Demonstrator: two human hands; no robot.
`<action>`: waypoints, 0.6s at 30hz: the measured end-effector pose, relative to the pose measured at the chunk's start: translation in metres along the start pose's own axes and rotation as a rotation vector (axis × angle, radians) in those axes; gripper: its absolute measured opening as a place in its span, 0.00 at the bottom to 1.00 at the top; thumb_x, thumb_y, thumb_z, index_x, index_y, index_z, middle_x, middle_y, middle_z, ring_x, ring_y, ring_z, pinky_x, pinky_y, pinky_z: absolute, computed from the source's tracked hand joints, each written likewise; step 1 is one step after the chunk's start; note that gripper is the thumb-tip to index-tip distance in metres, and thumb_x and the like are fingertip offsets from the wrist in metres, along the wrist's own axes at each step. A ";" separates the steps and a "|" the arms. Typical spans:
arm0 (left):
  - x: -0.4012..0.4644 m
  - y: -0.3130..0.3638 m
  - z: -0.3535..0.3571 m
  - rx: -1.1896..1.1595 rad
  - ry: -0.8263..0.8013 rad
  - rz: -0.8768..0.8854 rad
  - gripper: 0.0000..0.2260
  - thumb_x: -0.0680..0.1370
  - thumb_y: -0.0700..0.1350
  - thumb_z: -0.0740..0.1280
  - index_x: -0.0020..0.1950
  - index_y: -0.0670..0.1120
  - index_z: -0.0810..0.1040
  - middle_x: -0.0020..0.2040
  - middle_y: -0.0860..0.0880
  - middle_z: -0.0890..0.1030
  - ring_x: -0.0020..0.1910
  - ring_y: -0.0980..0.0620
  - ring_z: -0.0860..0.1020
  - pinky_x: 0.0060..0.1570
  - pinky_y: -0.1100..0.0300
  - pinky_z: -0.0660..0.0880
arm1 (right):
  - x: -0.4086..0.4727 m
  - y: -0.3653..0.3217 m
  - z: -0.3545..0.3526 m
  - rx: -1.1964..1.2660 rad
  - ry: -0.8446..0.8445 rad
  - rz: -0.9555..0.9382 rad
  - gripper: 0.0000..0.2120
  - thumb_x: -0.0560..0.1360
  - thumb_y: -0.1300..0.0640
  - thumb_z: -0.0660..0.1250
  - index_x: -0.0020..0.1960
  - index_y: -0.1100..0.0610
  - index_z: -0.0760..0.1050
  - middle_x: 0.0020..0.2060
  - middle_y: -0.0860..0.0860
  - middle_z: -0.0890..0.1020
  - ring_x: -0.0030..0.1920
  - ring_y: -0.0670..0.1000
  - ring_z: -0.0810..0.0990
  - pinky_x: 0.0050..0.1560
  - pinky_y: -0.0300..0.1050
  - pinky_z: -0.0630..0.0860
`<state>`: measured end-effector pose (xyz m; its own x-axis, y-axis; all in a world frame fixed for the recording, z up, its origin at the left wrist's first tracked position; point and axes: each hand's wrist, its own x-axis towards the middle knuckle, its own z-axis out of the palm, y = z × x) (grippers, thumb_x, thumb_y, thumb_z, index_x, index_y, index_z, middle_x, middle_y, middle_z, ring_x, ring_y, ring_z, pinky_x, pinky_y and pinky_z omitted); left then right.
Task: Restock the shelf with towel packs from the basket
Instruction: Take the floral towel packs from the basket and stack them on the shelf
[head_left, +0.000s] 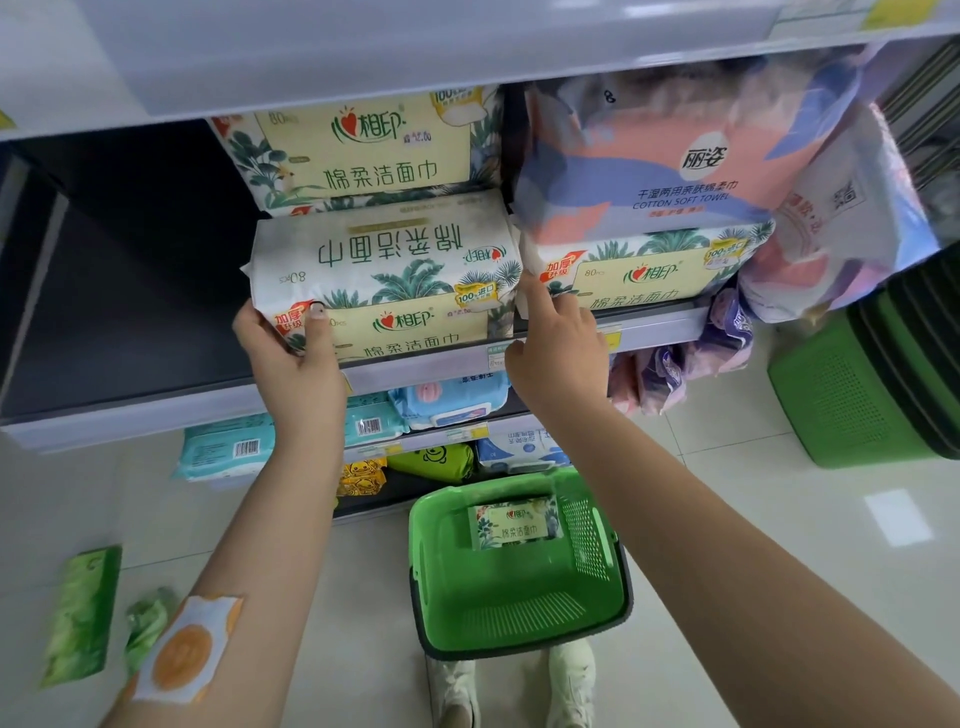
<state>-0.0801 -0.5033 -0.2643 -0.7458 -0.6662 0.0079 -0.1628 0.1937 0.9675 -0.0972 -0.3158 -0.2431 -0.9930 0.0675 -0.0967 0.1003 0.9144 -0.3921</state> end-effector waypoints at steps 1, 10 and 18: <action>0.000 0.000 0.000 0.003 0.001 -0.002 0.18 0.79 0.45 0.61 0.68 0.43 0.63 0.57 0.54 0.74 0.45 0.66 0.74 0.40 0.78 0.71 | 0.000 0.001 0.000 -0.004 0.005 0.013 0.31 0.72 0.61 0.60 0.73 0.48 0.55 0.57 0.54 0.72 0.59 0.58 0.69 0.55 0.51 0.67; -0.010 0.002 0.011 0.009 0.059 0.001 0.20 0.80 0.47 0.58 0.71 0.47 0.60 0.62 0.50 0.75 0.56 0.53 0.76 0.56 0.58 0.75 | 0.000 0.008 0.001 0.127 -0.015 -0.086 0.32 0.72 0.63 0.62 0.73 0.51 0.56 0.54 0.56 0.72 0.55 0.59 0.71 0.52 0.51 0.69; -0.014 0.004 0.019 -0.015 0.077 0.006 0.23 0.81 0.44 0.56 0.75 0.45 0.54 0.65 0.49 0.72 0.59 0.54 0.75 0.54 0.69 0.73 | 0.004 0.006 0.004 0.251 -0.080 -0.135 0.30 0.74 0.63 0.61 0.73 0.55 0.56 0.60 0.58 0.72 0.54 0.59 0.73 0.43 0.46 0.68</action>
<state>-0.0824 -0.4796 -0.2652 -0.6946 -0.7186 0.0330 -0.1480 0.1876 0.9710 -0.1001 -0.3120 -0.2496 -0.9914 -0.0890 -0.0962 -0.0104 0.7852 -0.6192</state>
